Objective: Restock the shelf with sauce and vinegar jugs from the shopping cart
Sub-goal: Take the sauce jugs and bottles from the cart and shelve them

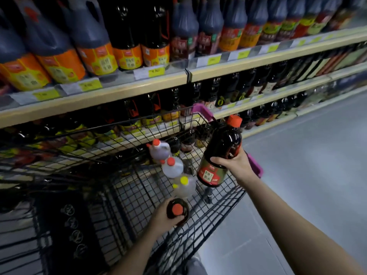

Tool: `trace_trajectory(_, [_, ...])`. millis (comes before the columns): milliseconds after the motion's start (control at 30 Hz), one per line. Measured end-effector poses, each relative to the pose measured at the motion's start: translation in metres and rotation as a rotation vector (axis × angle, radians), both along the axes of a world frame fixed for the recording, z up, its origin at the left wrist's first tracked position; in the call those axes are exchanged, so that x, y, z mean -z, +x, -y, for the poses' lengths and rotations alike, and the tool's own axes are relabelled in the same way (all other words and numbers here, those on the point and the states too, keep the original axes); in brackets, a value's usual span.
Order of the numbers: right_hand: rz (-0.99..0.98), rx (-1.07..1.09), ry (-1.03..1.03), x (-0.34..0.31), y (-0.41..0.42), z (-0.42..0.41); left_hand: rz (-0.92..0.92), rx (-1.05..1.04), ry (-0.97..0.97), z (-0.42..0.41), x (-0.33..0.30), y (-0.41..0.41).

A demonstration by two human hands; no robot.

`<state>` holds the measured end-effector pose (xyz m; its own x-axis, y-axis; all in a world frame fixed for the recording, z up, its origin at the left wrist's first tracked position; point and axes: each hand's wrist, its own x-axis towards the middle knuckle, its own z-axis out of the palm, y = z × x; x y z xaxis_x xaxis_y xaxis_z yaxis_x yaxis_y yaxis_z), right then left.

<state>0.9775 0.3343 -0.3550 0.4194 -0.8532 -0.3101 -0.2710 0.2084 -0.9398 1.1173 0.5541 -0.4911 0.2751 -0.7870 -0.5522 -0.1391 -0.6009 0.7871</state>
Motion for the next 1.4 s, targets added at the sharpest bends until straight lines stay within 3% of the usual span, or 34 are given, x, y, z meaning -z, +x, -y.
trace_trajectory(233, [-0.040, 0.025, -0.015, 0.025, -0.012, -0.005, -0.106, -0.219, -0.011, 0.009, 0.014, 0.011])
trace_trajectory(600, [-0.061, 0.015, 0.010, 0.042, -0.012, -0.016, -0.100, -0.285, 0.013, 0.010, 0.006, 0.036])
trace_trajectory(1000, [0.085, 0.018, 0.042, -0.083, -0.025, -0.032, 0.082, -0.496, -0.295, 0.030, -0.191, 0.077])
trace_trajectory(1167, [0.141, -0.001, 0.054, -0.132, -0.053, -0.032, -0.012, -0.533, -0.469, 0.061, -0.261, 0.055])
trace_trajectory(1400, [0.141, 0.004, 0.013, -0.168, -0.123, -0.009, -0.210, -0.496, -0.531, 0.116, -0.309, -0.017])
